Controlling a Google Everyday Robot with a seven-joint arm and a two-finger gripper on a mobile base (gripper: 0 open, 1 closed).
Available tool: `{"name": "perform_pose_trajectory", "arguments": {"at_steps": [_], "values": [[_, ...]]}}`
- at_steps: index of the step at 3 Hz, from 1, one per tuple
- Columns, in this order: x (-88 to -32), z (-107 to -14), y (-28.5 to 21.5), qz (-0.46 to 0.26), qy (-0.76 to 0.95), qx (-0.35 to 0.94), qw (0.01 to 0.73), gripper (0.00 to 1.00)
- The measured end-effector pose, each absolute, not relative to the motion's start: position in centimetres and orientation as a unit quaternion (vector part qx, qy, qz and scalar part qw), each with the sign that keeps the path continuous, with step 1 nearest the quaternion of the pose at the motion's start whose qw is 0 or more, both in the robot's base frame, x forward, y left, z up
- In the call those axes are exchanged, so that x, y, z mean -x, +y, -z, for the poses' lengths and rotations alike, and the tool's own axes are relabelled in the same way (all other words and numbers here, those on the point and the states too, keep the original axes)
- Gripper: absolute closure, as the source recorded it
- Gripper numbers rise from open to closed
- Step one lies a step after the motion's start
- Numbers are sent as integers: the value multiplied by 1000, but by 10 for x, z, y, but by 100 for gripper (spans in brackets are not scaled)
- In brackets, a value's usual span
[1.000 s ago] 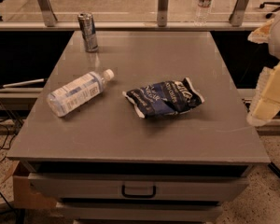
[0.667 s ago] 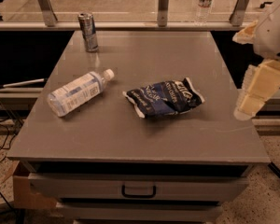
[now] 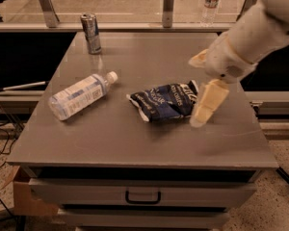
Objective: Pick blue chip bag
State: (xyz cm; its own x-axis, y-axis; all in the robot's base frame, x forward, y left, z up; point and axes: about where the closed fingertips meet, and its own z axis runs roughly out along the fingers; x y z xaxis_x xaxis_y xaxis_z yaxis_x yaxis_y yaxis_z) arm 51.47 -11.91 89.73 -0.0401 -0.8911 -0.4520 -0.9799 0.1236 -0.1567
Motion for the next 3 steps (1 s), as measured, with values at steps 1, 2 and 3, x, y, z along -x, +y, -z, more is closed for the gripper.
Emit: {"name": "perform_pose_trajectory", "arguments": {"at_steps": [1,2,3], "values": [[-525,-872,-89,-119,690,681,215,0],[-526,-869,-87,-121,688,683,214,0],[-534,-861,-76,-125,678,694,208,0]]}}
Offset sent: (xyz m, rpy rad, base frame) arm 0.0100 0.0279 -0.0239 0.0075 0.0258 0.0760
